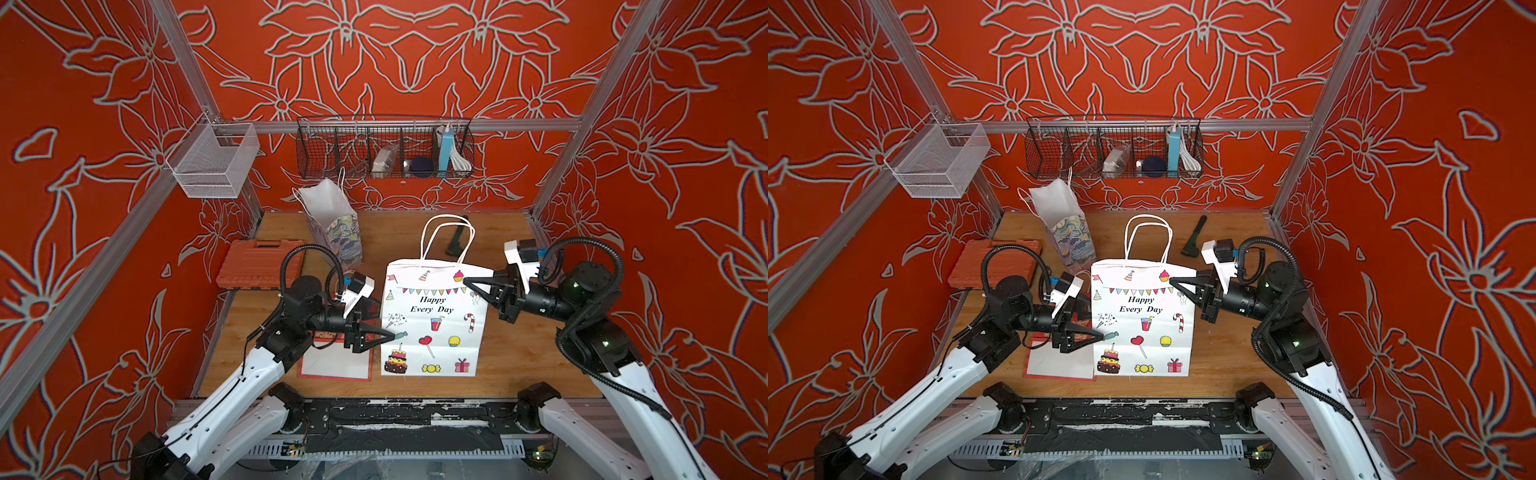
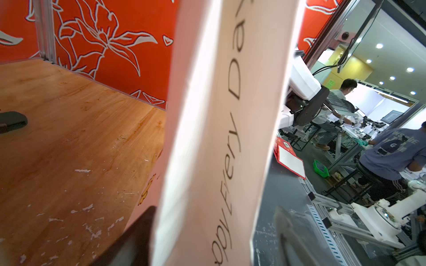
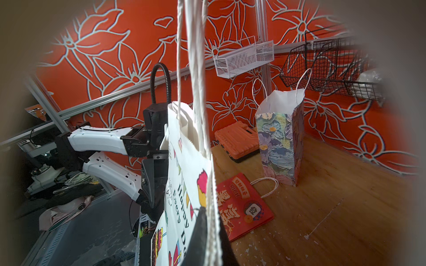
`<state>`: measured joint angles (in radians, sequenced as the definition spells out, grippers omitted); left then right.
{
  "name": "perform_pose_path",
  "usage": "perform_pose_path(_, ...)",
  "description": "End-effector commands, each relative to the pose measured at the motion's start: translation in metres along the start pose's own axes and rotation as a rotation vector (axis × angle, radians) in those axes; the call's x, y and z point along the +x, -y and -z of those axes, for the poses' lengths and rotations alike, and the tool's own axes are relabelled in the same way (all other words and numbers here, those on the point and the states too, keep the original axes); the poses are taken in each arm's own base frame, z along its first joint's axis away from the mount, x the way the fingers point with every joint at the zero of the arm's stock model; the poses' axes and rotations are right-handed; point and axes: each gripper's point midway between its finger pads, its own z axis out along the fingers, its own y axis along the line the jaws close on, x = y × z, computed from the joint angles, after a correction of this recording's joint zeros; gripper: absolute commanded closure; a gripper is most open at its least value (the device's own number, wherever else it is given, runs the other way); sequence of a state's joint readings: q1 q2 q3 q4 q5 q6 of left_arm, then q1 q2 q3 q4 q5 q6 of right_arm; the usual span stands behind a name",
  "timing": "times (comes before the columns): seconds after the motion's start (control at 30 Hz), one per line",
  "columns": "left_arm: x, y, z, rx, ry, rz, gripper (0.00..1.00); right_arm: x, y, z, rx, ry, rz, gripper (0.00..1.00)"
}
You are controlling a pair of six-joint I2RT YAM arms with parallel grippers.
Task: Put away the paper bag
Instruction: Press the paper bag.
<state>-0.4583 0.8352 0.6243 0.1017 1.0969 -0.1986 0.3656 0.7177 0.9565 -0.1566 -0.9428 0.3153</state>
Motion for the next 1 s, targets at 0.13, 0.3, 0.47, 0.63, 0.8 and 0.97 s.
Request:
perform_pose_path(0.13, 0.023, -0.013, -0.008, 0.005, -0.044, 0.087, 0.36, -0.020, 0.002, 0.002, 0.040, 0.065, 0.056, 1.00)
perform_pose_path(0.3, 0.024, -0.007, -0.004, -0.001, -0.035, 0.044, 0.94, -0.017, 0.004, 0.003, 0.055, 0.058, 0.060, 1.00)
perform_pose_path(0.47, 0.025, -0.009, -0.002, -0.028, -0.034, 0.046, 0.43, -0.015, 0.004, 0.002, 0.043, 0.056, 0.055, 1.00)
perform_pose_path(0.63, 0.021, -0.014, -0.004, -0.036, -0.031, 0.052, 0.26, -0.012, 0.000, -0.001, -0.003, 0.048, 0.037, 1.00)
perform_pose_path(0.8, -0.020, -0.013, -0.004, -0.065, 0.063, -0.016, 0.28, 0.003, 0.004, -0.007, -0.035, 0.018, -0.015, 1.00)
perform_pose_path(0.97, -0.050, -0.012, -0.008, -0.050, 0.099, -0.050, 0.65, 0.000, 0.012, -0.016, -0.055, 0.038, -0.036, 1.00)
